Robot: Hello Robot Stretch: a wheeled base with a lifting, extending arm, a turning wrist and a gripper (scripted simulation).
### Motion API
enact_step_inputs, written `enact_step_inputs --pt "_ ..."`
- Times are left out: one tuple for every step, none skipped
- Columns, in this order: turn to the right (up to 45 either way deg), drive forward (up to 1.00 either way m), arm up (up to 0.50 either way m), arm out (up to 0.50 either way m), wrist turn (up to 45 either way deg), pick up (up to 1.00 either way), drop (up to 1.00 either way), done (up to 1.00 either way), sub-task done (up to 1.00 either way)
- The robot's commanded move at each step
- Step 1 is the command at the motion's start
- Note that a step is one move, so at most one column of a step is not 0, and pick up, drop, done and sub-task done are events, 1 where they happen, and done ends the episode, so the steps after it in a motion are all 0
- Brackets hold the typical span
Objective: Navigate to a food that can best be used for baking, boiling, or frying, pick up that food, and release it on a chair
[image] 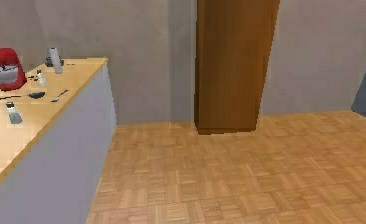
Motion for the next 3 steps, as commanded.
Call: enact_step_inputs --pt "-9.0 0.0 0.0 0.0 0.0 0.0 0.0 0.0 0.0" --pt "0.0 0.35 0.0 0.0 0.0 0.0 0.0 0.0 0.0" --pt "45.0 0.0 0.0 0.0 0.0 0.0 0.0 0.0 0.0"
